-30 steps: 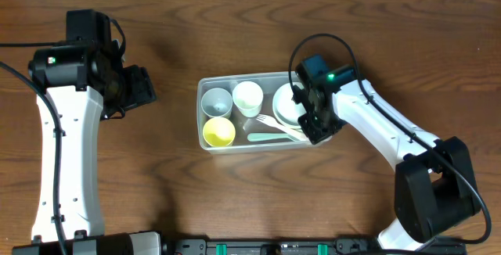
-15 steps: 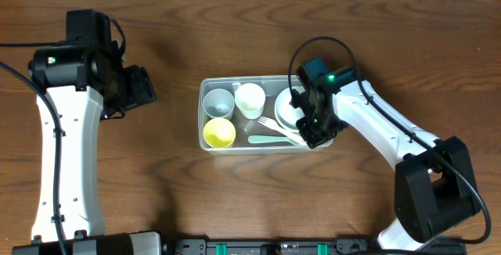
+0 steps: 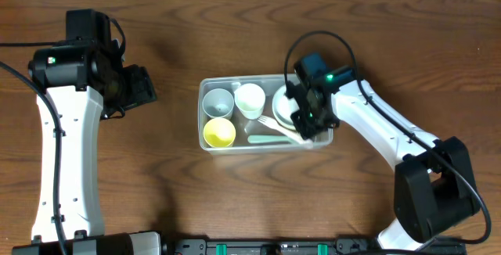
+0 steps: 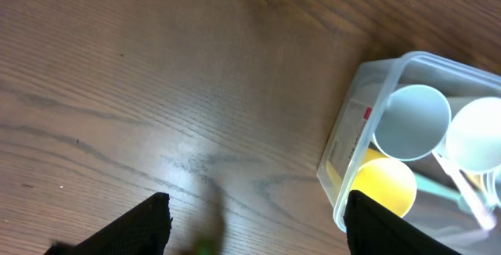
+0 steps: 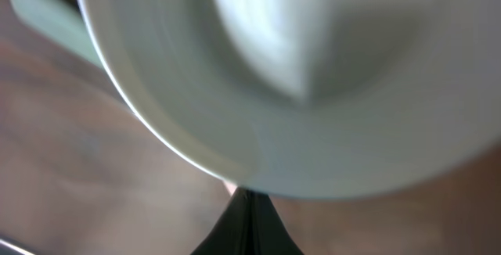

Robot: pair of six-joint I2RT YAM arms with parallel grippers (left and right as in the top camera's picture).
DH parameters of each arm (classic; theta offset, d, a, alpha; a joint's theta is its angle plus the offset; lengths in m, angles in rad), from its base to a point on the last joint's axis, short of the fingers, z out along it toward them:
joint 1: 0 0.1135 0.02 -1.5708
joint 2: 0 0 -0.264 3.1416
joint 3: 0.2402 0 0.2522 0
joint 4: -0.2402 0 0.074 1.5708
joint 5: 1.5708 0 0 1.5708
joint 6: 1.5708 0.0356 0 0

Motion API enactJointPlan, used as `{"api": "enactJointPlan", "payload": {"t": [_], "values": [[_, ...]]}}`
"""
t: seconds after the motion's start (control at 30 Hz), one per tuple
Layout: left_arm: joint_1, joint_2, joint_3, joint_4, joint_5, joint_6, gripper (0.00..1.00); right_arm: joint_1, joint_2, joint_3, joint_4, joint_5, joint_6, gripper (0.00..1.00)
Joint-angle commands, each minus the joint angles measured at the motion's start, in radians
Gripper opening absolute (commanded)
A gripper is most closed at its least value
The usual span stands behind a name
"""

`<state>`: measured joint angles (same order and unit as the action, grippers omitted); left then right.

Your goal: Pack container

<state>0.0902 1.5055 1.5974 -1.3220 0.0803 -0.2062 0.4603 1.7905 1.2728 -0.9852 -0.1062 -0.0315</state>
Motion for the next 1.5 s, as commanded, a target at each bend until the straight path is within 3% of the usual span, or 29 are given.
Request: {"api": "enactJointPlan", "payload": {"t": [0.0, 0.23, 0.33, 0.43, 0.53, 0.57, 0.77, 0.93, 0.97, 1.17, 1.47], "values": [[0.005, 0.002, -0.003, 0.004, 0.006, 0.005, 0.72, -0.019, -0.024, 0.130, 0.043, 0.075, 0.022, 0.01], [-0.017, 0.002, -0.003, 0.059, 0.006, 0.098, 0.72, -0.128, -0.027, 0.369, 0.074, 0.080, 0.125, 0.06], [-0.038, 0.002, -0.003, 0.106, 0.006, 0.114, 0.72, -0.182, -0.029, 0.413, 0.065, 0.085, 0.128, 0.29], [-0.064, 0.004, -0.003, 0.170, 0.006, 0.124, 0.72, -0.245, -0.029, 0.416, 0.069, 0.120, 0.163, 0.45], [-0.097, 0.012, -0.003, 0.248, 0.003, 0.154, 0.72, -0.331, -0.029, 0.415, 0.094, 0.185, 0.265, 0.94], [-0.104, 0.016, -0.003, 0.268, -0.008, 0.154, 0.72, -0.353, -0.029, 0.415, 0.110, 0.190, 0.272, 0.99], [-0.113, 0.042, -0.003, 0.310, -0.077, 0.153, 0.72, -0.474, -0.029, 0.415, 0.200, 0.188, 0.269, 0.99], [-0.112, 0.043, -0.003, 0.319, -0.077, 0.154, 0.72, -0.527, -0.029, 0.415, 0.131, 0.162, 0.169, 0.99], [-0.111, 0.043, -0.003, 0.316, -0.077, 0.154, 0.98, -0.531, -0.032, 0.415, 0.116, 0.162, 0.181, 0.99], [-0.111, 0.019, -0.003, 0.270, -0.061, 0.149, 0.98, -0.530, -0.089, 0.415, 0.037, 0.204, 0.251, 0.99], [-0.112, -0.143, -0.034, 0.224, -0.061, 0.142, 0.98, -0.524, -0.320, 0.335, -0.064, 0.211, 0.298, 0.99]]}}
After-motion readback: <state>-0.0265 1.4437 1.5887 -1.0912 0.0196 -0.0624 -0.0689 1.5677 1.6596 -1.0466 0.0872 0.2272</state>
